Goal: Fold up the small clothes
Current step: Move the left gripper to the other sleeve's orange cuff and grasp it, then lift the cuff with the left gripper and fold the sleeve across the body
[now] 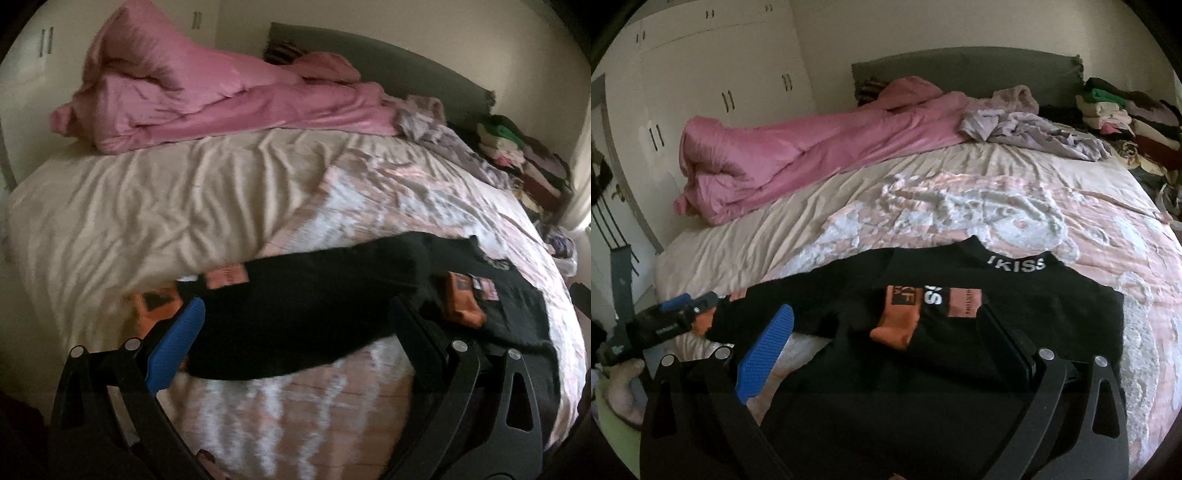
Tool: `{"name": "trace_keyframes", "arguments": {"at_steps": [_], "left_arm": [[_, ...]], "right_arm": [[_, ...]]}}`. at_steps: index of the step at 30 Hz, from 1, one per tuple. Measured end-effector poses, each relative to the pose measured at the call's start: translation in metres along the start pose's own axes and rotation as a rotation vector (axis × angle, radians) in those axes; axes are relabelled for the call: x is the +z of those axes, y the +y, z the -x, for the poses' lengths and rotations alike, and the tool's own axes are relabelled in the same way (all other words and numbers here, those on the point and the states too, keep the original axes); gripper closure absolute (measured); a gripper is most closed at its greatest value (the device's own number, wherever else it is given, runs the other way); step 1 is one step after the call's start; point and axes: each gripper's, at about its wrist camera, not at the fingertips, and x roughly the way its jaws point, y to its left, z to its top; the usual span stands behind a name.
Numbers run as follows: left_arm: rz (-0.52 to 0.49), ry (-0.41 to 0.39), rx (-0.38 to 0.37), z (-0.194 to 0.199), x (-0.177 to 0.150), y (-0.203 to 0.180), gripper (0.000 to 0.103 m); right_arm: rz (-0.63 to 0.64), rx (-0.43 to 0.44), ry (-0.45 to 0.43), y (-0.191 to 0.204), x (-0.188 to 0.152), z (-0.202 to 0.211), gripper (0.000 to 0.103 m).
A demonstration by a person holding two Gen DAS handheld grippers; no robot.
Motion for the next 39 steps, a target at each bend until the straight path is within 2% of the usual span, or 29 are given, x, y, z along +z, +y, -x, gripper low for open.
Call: {"name": "trace_keyframes", "arguments": {"at_steps": [4, 14, 20, 27, 32, 34, 39], "left_arm": [[0.035, -0.003, 0.039, -0.001, 0.001, 0.024, 0.01], [0.136, 0.012, 0.069, -0.005, -0.001, 0.076, 0.01], [0.221, 0.067, 0.05, -0.019, -0.008, 0.108, 0.01], [0.243, 0.092, 0.074, -0.03, -0.016, 0.118, 0.01], [0.265, 0.135, 0.0, -0.047, -0.022, 0.119, 0.024], [0.278, 0.156, -0.004, -0.053, -0.027, 0.12, 0.034], [0.285, 0.173, 0.014, -0.062, -0.033, 0.119, 0.043]], "right_arm": [[0.018, 0.007, 0.018, 0.012, 0.0, -0.014, 0.005], [0.08, 0.032, 0.048, 0.045, 0.004, -0.042, 0.005], [0.123, 0.045, 0.072, 0.066, 0.004, -0.061, 0.005], [0.145, 0.052, 0.092, 0.078, -0.001, -0.077, 0.005], [0.129, 0.054, 0.118, 0.074, -0.013, -0.085, 0.005], [0.12, 0.053, 0.131, 0.072, -0.018, -0.087, 0.005], [0.096, 0.048, 0.15, 0.063, -0.029, -0.094, 0.005]]}}
